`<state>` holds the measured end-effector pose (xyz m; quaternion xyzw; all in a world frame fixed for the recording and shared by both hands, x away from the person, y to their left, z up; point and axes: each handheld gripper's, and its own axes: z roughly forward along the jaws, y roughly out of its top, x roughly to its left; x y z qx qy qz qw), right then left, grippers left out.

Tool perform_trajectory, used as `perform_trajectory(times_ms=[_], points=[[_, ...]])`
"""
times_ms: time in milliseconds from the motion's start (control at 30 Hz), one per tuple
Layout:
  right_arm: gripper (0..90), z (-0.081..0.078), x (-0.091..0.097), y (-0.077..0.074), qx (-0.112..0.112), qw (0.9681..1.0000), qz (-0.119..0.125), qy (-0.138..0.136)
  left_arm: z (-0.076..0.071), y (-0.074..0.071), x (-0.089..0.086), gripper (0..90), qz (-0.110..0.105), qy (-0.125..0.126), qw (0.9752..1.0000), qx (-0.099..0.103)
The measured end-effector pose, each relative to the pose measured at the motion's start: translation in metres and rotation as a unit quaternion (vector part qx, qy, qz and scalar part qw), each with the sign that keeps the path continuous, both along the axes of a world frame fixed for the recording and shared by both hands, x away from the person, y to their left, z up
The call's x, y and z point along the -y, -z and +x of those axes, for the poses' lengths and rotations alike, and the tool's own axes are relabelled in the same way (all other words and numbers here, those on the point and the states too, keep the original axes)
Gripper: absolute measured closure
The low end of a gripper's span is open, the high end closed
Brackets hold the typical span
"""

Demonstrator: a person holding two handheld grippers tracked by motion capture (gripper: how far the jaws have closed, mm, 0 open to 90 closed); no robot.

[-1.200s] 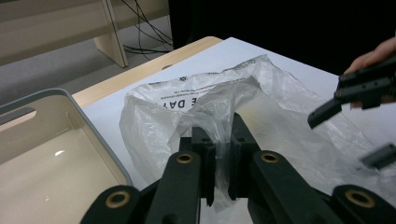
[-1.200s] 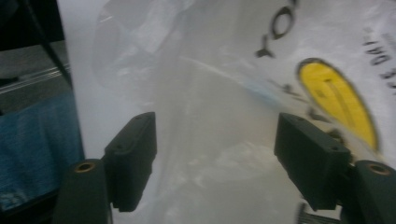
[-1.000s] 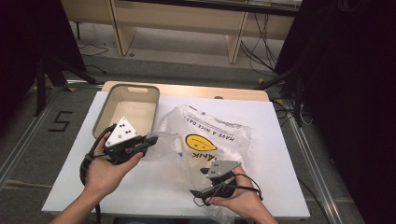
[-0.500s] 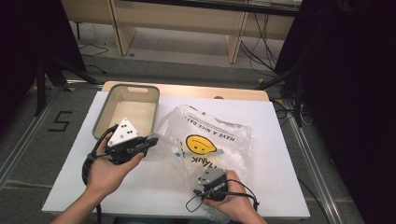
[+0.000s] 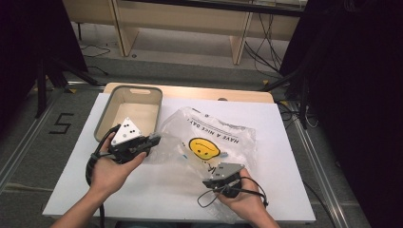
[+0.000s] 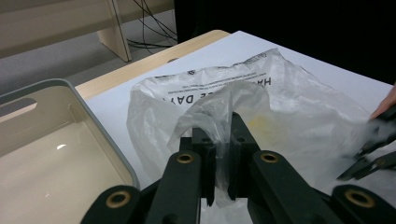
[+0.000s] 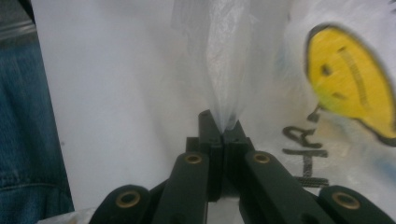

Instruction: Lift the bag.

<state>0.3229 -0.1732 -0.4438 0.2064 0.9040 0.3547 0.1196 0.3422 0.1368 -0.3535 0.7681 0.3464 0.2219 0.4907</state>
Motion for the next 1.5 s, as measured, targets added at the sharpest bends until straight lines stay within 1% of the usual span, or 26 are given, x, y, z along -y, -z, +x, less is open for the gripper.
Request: perform_trajectory(times_ms=[67,133,200,267,333,400,433,467,500,533,600,667,733,800,900,1000,1100,1233,1267,1400,1500], points=[[90.0,-0.001,0.006,-0.015,0.015,0.9998,0.013,0.007,0.003,0.0,0.0,84.1,-0.001,-0.003,1.0,0.003],[90.0,-0.001,0.011,-0.031,0.03,0.9991,0.03,0.008,0.005,-0.002,0.0,84.0,-0.003,-0.005,1.0,0.007],[90.0,-0.001,0.016,-0.049,0.047,0.9977,0.048,0.011,0.007,-0.004,0.0,83.2,-0.006,-0.008,0.9998,0.014],[90.0,-0.001,0.019,-0.065,0.064,0.9958,0.064,0.014,0.009,-0.006,0.002,80.4,-0.008,-0.01,0.9996,0.026],[90.0,0.001,0.023,-0.079,0.08,0.9937,0.076,0.017,0.011,-0.007,0.003,75.6,-0.012,-0.009,0.9992,0.037],[90.0,0.004,0.026,-0.089,0.089,0.9916,0.09,0.025,0.011,-0.008,0.003,68.2,-0.015,-0.015,0.9984,0.052],[90.0,0.006,0.029,-0.093,0.091,0.9908,0.096,0.028,0.011,-0.009,0.002,63.8,-0.02,-0.018,0.9978,0.06],[90.0,0.008,0.031,-0.097,0.094,0.9896,0.103,0.034,0.01,-0.011,0.001,57.2,-0.025,-0.019,0.9971,0.07],[90.0,0.009,0.034,-0.1,0.095,0.9887,0.109,0.039,0.009,-0.013,0.0,53.5,-0.03,-0.019,0.9964,0.077],[90.0,0.01,0.036,-0.103,0.096,0.9875,0.117,0.044,0.008,-0.016,-0.001,51.8,-0.037,-0.019,0.9954,0.086],[90.0,0.013,0.041,-0.108,0.096,0.9853,0.131,0.056,0.005,-0.024,-0.003,44.5,-0.05,-0.025,0.9931,0.103],[90.0,0.016,0.046,-0.113,0.092,0.982,0.149,0.071,0.001,-0.031,-0.006,41.6,-0.06,-0.025,0.9912,0.116],[90.0,0.02,0.051,-0.115,0.088,0.9791,0.161,0.087,-0.001,-0.035,-0.007,37.4,-0.067,-0.024,0.9903,0.119],[90.0,0.023,0.054,-0.115,0.083,0.9771,0.169,0.099,-0.004,-0.038,-0.008,33.6,-0.069,-0.026,0.9896,0.124],[90.0,0.026,0.056,-0.113,0.08,0.976,0.169,0.113,-0.007,-0.039,-0.01,29.3,-0.072,-0.022,0.9899,0.12],[90.0,0.028,0.059,-0.111,0.076,0.9748,0.167,0.126,-0.01,-0.036,-0.009,26.1,-0.069,-0.012,0.9915,0.109],[90.0,0.03,0.061,-0.109,0.078,0.9733,0.168,0.136,-0.013,-0.033,-0.008,24.8,-0.065,0.002,0.9929,0.1],[90.0,0.031,0.061,-0.109,0.08,0.9726,0.165,0.143,-0.017,-0.032,-0.005,23.4,-0.057,0.021,0.994,0.091],[90.0,0.031,0.06,-0.109,0.08,0.9729,0.164,0.142,-0.018,-0.032,-0.004,22.8,-0.055,0.025,0.9941,0.09],[90.0,0.032,0.057,-0.108,0.082,0.9723,0.164,0.146,-0.021,-0.031,0.001,21.8,-0.05,0.034,0.9942,0.088],[90.0,0.033,0.056,-0.108,0.08,0.9713,0.165,0.152,-0.023,-0.028,0.006,20.6,-0.045,0.045,0.9948,0.08]])
